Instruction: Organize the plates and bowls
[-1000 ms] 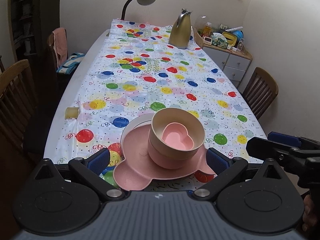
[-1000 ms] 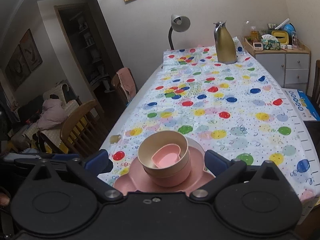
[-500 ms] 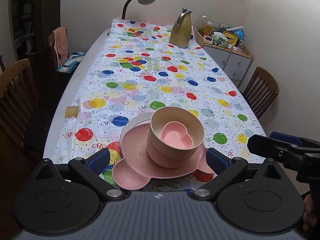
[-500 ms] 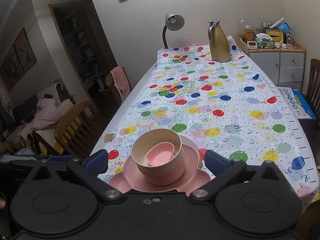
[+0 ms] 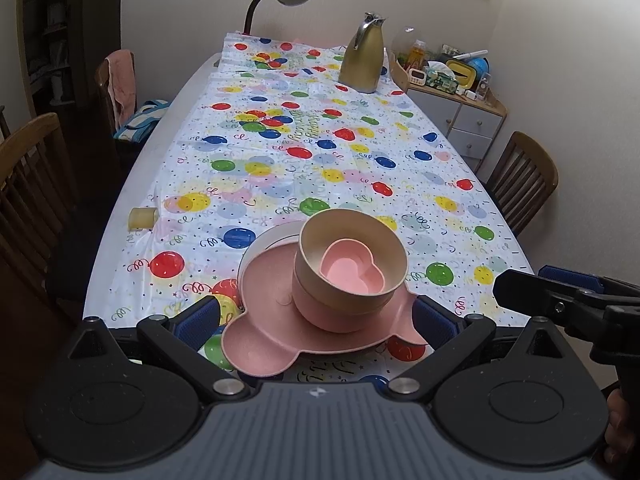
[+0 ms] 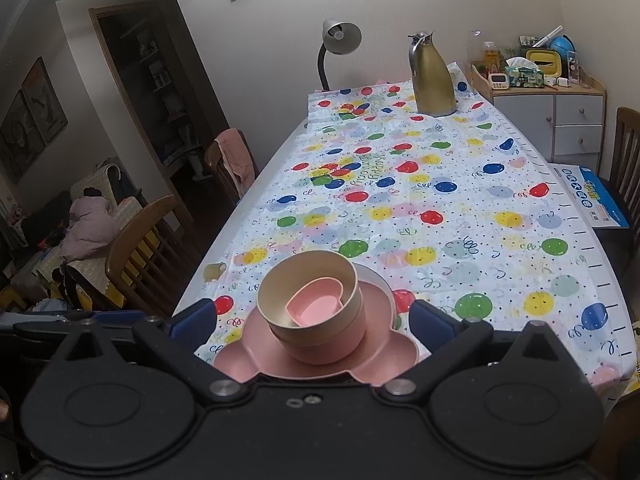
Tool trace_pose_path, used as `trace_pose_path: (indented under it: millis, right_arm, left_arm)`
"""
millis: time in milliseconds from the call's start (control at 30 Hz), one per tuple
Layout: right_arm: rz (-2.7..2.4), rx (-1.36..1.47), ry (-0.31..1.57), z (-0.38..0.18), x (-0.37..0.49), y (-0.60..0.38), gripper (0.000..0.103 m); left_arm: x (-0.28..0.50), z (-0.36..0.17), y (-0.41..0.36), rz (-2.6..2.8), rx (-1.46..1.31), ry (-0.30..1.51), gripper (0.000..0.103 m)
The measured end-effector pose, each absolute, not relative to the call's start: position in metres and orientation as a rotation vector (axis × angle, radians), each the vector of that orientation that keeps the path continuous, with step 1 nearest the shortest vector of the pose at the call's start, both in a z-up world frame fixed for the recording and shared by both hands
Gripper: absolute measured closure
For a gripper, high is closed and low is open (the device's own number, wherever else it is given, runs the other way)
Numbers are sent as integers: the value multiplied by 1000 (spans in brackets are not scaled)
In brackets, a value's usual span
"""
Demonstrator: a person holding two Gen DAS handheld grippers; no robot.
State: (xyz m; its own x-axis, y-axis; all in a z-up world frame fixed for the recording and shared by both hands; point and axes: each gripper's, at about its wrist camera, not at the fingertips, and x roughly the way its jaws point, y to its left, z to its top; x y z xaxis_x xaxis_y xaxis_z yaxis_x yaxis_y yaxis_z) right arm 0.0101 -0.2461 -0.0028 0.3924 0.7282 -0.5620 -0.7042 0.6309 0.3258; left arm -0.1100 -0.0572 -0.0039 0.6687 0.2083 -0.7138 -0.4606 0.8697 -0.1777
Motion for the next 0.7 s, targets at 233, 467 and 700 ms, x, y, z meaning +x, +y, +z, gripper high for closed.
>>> trace_pose_path:
  millis: [233, 467, 700]
  right_arm:
    - [908, 37, 733, -3, 10, -246, 0]
    - [906, 36, 736, -3, 11, -246, 0]
    - [906, 35, 736, -4, 12, -246, 0]
  left_arm:
    - [-107, -5, -58, 378, -359, 753, 0]
    - [-106, -5, -59, 379, -352, 750, 0]
    - [-106, -4, -59, 379, -352, 750, 0]
